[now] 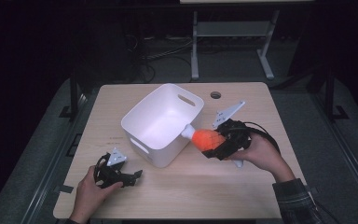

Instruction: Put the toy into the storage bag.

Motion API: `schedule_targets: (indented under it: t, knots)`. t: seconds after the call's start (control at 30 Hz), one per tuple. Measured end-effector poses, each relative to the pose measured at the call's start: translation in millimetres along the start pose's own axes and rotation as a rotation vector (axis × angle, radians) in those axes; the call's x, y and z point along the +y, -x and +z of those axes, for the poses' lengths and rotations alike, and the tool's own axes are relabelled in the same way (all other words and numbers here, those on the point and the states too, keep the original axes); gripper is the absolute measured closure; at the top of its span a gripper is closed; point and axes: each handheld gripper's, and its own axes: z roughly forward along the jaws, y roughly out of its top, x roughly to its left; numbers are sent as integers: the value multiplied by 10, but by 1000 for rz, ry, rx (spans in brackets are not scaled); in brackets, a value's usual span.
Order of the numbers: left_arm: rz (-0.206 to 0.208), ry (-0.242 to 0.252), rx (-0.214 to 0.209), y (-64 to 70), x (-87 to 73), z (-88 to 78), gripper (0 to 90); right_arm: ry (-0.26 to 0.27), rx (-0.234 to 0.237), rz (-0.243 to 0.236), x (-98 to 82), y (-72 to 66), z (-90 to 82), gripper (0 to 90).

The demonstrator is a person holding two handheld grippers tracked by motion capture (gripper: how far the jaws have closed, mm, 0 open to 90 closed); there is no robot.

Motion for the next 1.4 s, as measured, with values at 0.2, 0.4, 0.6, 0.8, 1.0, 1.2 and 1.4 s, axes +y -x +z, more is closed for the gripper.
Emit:
schedule_targets:
  t: [0.2,0.4,0.6,0.8,1.0,1.2,1.4]
  knots:
    - [0,0,0,0,0,0,127,5,4,-9,100,13,-34,231]
    - [0,0,0,0,0,0,127,19,7,-23,207,45,-48,231]
    - [0,0,0,0,0,0,127,24,16,-50,347,63,-44,231]
    - [-1,0,-1,0,0,1,127,27,18,-74,481,77,-12,231]
    - [-1,0,-1,0,0,0,127,23,27,-92,606,93,48,231]
    - [2,-2,-1,-1,0,-1,127,10,35,-108,725,107,118,231]
    - [3,-3,-1,-2,0,-2,128,-1,44,-115,830,118,195,231]
